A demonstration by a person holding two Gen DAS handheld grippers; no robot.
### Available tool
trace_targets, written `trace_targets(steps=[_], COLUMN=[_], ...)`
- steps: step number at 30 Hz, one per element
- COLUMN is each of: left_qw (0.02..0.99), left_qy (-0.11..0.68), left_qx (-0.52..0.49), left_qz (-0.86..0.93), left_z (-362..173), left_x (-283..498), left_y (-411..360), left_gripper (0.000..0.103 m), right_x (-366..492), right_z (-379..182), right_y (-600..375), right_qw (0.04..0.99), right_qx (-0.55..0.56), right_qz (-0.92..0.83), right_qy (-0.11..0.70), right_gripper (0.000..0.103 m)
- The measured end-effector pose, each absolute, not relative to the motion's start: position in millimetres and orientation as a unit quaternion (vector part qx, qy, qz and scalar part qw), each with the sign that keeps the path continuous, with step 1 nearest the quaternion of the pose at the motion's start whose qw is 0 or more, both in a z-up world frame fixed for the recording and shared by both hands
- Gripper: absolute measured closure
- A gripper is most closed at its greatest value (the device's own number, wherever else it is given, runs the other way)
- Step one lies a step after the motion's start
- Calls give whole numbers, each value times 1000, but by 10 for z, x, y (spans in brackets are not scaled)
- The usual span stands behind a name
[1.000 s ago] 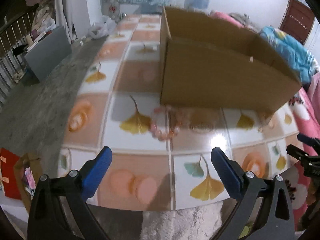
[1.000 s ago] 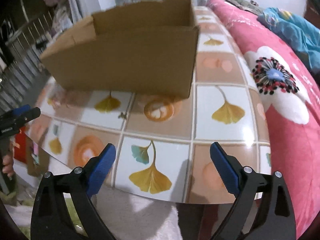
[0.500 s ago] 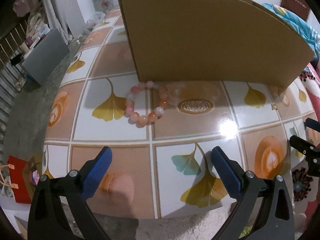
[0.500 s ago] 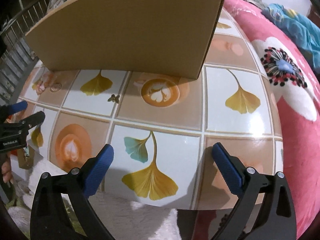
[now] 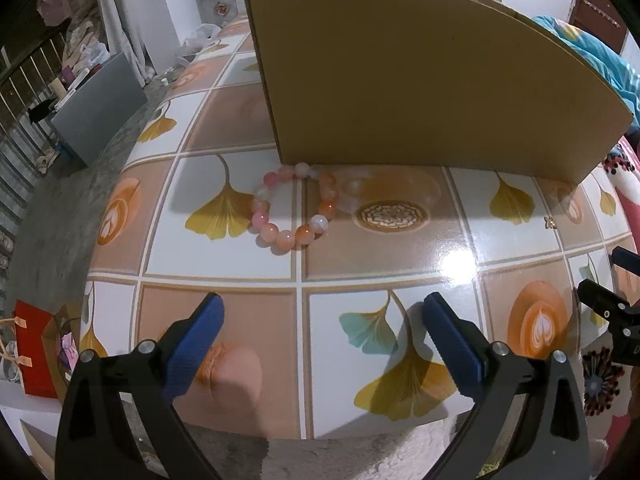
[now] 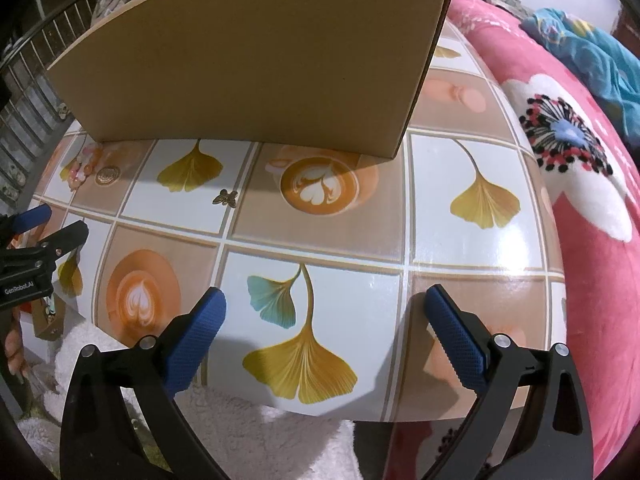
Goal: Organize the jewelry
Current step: 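Move the left gripper toward the pink bead bracelet beside the box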
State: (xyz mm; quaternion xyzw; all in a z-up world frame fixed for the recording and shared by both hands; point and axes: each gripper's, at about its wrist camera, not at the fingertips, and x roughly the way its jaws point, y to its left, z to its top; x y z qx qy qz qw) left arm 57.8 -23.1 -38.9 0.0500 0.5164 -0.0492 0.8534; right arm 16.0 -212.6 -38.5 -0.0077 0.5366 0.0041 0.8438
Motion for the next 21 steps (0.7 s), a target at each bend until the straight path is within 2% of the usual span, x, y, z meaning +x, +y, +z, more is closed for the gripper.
trace_targets(steps=[21], left_qw=[855], left_qy=[514], left_qx=[50], left_qz=[-50], left_z=[-380], left_x=[592], left_y=[-243], left_gripper=[6], right_x=[150], right_z=[-386], right_y=[-2116], right_qw=[844], right_qx=[-8], right_qz=[3], right_qy=[536], right_gripper=[8])
